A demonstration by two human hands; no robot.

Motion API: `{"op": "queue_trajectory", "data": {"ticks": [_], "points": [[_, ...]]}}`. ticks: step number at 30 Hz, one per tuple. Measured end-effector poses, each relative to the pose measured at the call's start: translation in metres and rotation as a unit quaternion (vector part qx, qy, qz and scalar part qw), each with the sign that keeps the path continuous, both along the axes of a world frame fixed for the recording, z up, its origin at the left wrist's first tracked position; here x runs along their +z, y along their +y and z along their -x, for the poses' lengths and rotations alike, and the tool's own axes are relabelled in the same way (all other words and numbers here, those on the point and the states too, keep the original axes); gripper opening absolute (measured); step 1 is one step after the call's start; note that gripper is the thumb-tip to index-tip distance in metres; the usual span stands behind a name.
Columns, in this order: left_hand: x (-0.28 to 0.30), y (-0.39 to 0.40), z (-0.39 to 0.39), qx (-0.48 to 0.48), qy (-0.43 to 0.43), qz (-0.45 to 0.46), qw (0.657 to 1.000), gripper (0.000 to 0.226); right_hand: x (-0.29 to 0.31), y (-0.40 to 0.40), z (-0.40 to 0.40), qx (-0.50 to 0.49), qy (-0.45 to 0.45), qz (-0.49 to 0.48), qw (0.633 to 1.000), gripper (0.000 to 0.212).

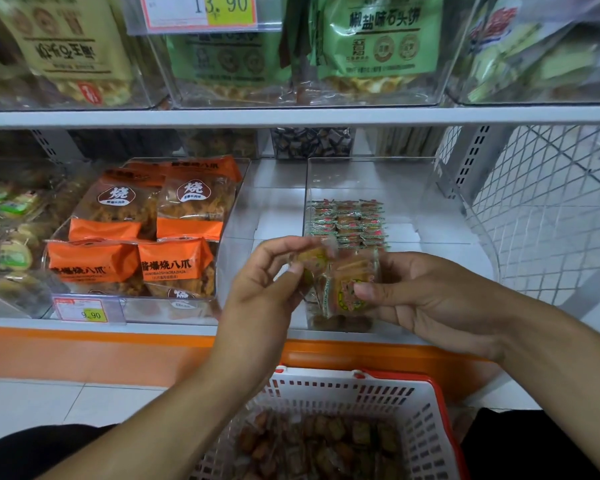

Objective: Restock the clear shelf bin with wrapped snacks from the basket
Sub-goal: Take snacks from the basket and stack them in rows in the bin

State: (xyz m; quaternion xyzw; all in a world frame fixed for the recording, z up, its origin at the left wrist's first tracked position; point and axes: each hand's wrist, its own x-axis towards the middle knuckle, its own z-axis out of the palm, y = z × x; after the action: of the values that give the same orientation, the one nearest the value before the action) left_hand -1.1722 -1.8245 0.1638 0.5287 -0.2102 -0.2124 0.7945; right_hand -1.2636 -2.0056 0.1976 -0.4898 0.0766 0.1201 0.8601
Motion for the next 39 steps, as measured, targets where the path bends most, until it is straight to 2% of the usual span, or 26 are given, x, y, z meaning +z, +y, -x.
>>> {"op": "queue_trajectory", "data": {"ticks": [3,5,7,8,9,10,12,13,14,15,18,20,24,30,32,36,39], "points": [[-0.004,-0.006,0.007,-0.019,-0.033,-0.012,0.999,0.026,0.001,-0.001,0.000,0.009,0.011,0.025,1.000,0.051],[-0.004,-0.010,0.009,-0.035,-0.049,-0.021,0.998,0.028,0.004,-0.006,-0.001,0.012,0.013,0.071,0.997,0.051],[-0.003,-0.013,0.008,-0.034,-0.089,-0.071,0.993,0.030,0.010,-0.014,-0.001,0.004,0.004,0.137,0.991,0.053],[-0.003,-0.016,0.008,-0.030,-0.113,-0.103,0.988,0.032,0.012,-0.021,-0.002,-0.012,-0.005,0.201,0.979,0.056],[-0.006,-0.018,0.007,-0.032,-0.134,-0.132,0.982,0.036,0.014,-0.030,-0.003,-0.039,-0.014,0.296,0.954,0.058],[-0.009,-0.021,0.007,-0.038,-0.168,-0.168,0.971,0.042,0.015,-0.039,-0.005,-0.072,-0.014,0.410,0.909,0.058],[-0.016,-0.025,0.009,-0.052,-0.277,-0.255,0.925,0.054,0.012,-0.057,-0.012,-0.105,0.031,0.611,0.784,0.056],[-0.020,-0.027,0.010,-0.067,-0.329,-0.297,0.894,0.060,0.007,-0.063,-0.017,-0.093,0.068,0.676,0.728,0.053],[-0.027,-0.029,0.011,-0.080,-0.380,-0.337,0.858,0.066,0.001,-0.067,-0.022,-0.065,0.103,0.714,0.689,0.049],[-0.034,-0.031,0.012,-0.085,-0.433,-0.371,0.817,0.072,-0.006,-0.068,-0.028,-0.034,0.132,0.727,0.673,0.044],[-0.050,-0.036,0.014,-0.083,-0.554,-0.432,0.707,0.081,-0.031,-0.065,-0.046,0.013,0.180,0.722,0.668,0.039],[-0.053,-0.038,0.018,-0.086,-0.577,-0.457,0.671,0.083,-0.043,-0.061,-0.055,0.013,0.183,0.723,0.666,0.043],[-0.053,-0.038,0.018,-0.081,-0.582,-0.465,0.662,0.082,-0.056,-0.057,-0.057,0.018,0.175,0.687,0.705,0.060],[-0.053,-0.037,0.015,-0.075,-0.582,-0.477,0.655,0.082,-0.056,-0.059,-0.054,0.043,0.184,0.678,0.710,0.074],[-0.052,-0.037,0.014,-0.072,-0.578,-0.481,0.655,0.082,-0.057,-0.061,-0.053,0.047,0.198,0.672,0.712,0.075],[-0.053,-0.036,0.013,-0.065,-0.580,-0.486,0.650,0.083,-0.058,-0.064,-0.051,0.022,0.180,0.689,0.702,0.059],[-0.054,-0.035,0.014,-0.066,-0.585,-0.486,0.646,0.083,-0.060,-0.061,-0.052,0.027,0.169,0.676,0.717,0.066]]}}
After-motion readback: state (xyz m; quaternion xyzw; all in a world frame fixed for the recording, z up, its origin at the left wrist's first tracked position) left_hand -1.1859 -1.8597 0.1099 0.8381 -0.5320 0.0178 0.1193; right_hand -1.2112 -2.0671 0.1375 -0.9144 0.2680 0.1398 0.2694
